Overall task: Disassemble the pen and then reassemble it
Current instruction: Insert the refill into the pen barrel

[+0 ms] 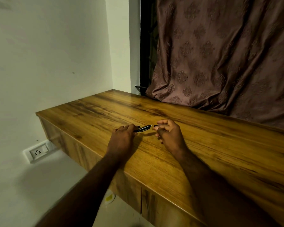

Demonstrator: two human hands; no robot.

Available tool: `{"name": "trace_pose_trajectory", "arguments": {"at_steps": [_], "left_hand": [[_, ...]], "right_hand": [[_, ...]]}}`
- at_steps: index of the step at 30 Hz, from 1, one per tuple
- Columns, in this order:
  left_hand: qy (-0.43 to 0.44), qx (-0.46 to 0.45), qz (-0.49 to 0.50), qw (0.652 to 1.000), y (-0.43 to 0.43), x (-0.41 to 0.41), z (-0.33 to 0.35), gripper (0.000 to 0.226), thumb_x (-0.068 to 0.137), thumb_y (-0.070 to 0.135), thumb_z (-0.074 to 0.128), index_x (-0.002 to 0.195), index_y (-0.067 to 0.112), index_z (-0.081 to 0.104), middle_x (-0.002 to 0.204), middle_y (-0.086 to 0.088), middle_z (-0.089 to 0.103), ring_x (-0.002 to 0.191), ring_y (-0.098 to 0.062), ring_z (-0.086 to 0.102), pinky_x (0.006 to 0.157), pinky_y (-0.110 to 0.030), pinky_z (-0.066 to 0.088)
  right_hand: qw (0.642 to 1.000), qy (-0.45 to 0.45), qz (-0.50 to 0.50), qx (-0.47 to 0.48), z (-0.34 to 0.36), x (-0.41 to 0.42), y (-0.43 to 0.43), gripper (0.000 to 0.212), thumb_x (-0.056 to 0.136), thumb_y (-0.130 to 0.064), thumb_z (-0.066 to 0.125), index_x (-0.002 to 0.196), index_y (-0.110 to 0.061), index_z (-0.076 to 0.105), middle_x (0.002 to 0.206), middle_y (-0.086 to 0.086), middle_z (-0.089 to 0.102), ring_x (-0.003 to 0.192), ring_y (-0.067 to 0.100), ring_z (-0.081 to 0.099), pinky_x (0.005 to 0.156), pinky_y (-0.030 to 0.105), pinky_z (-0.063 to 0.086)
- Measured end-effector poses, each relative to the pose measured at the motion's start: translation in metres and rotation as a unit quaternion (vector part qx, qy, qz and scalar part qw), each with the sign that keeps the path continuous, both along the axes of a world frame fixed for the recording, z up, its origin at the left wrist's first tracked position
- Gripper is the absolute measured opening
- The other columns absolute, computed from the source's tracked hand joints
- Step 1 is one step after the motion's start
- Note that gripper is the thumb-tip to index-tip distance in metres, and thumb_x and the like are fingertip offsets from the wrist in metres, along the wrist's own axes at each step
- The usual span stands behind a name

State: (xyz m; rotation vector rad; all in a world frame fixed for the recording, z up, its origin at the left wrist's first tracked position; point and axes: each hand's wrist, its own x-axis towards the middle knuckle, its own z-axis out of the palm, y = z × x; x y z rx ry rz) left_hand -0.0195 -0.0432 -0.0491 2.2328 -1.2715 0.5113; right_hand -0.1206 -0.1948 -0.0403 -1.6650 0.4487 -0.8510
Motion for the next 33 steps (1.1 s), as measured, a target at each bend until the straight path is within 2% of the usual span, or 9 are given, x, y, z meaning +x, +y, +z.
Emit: {"name": "trace_pose_trajectory", "arguments": {"at_steps": [2,8,15,20,23,27,30,33], "left_hand": [[-0.006,-0.001,0.010,1.000,-0.0007,0.0018,-0.0015,0.022,0.094,0.031,0.044,0.111,0.021,0.054,0.107,-0.002,0.066,0.095,-0.025,0.058,0.081,-0.040,0.038],[-0.026,-0.007,0.024,0.999,-0.0028,0.0034,-0.0047,0.018,0.093,0.026,0.049,0.110,0.022,0.054,0.104,-0.001,0.066,0.094,-0.025,0.058,0.079,-0.039,0.037],[-0.024,-0.007,0.019,1.000,-0.0024,0.0042,-0.0054,0.020,0.093,0.026,0.048,0.111,0.021,0.053,0.104,-0.002,0.065,0.094,-0.024,0.057,0.079,-0.039,0.038],[-0.024,-0.008,0.013,1.000,-0.0020,0.0038,-0.0052,0.020,0.093,0.028,0.048,0.111,0.022,0.053,0.104,-0.002,0.065,0.093,-0.024,0.057,0.079,-0.040,0.040],[-0.024,-0.006,0.008,1.000,-0.0011,0.0032,-0.0048,0.023,0.093,0.030,0.047,0.113,0.021,0.054,0.105,-0.003,0.066,0.094,-0.024,0.057,0.079,-0.040,0.039],[-0.022,0.006,0.009,1.000,-0.0003,0.0020,-0.0020,0.037,0.091,0.040,0.034,0.115,0.020,0.054,0.107,-0.004,0.066,0.096,-0.025,0.057,0.080,-0.040,0.038],[-0.009,0.003,0.002,1.000,0.0014,-0.0016,0.0008,0.064,0.082,0.056,0.015,0.117,0.020,0.055,0.108,-0.004,0.065,0.096,-0.024,0.056,0.081,-0.039,0.039],[-0.006,0.003,0.004,1.000,0.0015,-0.0028,0.0021,0.068,0.079,0.058,0.013,0.116,0.020,0.055,0.108,-0.004,0.065,0.096,-0.023,0.056,0.081,-0.038,0.039]], "right_hand": [[1.000,0.002,0.002,-0.017,-0.0009,0.0019,0.0043,0.012,0.089,-0.006,0.062,0.089,-0.016,0.057,0.080,0.004,0.069,0.057,0.013,0.057,0.045,0.016,0.040],[0.999,0.015,0.005,-0.048,-0.0026,0.0022,0.0060,0.011,0.094,-0.001,0.051,0.096,-0.010,0.058,0.095,0.008,0.073,0.055,0.011,0.055,0.045,0.013,0.040],[0.999,0.012,-0.001,-0.045,-0.0018,0.0013,0.0061,0.011,0.094,-0.002,0.051,0.099,-0.009,0.059,0.097,0.011,0.072,0.058,0.001,0.057,0.043,0.011,0.040],[0.998,0.021,-0.004,-0.063,-0.0018,0.0006,0.0058,0.010,0.092,-0.004,0.056,0.096,-0.011,0.062,0.092,0.007,0.072,0.054,0.012,0.056,0.042,0.013,0.040],[0.997,0.027,-0.009,-0.076,-0.0009,-0.0009,0.0065,0.013,0.091,-0.005,0.057,0.096,-0.011,0.066,0.077,-0.002,0.067,0.052,0.011,0.055,0.044,0.016,0.040],[0.997,0.035,-0.008,-0.072,0.0012,-0.0021,0.0087,0.017,0.092,-0.003,0.055,0.098,-0.012,0.068,0.072,-0.007,0.064,0.052,0.011,0.055,0.044,0.014,0.041],[0.998,0.027,-0.006,-0.051,0.0016,-0.0017,0.0089,0.015,0.091,-0.002,0.056,0.098,-0.013,0.064,0.083,0.000,0.069,0.051,0.015,0.057,0.042,0.015,0.041],[0.999,0.020,-0.004,-0.037,0.0023,-0.0025,0.0087,0.009,0.090,-0.003,0.058,0.094,-0.011,0.060,0.086,0.006,0.070,0.048,0.017,0.056,0.038,0.015,0.038]]}}
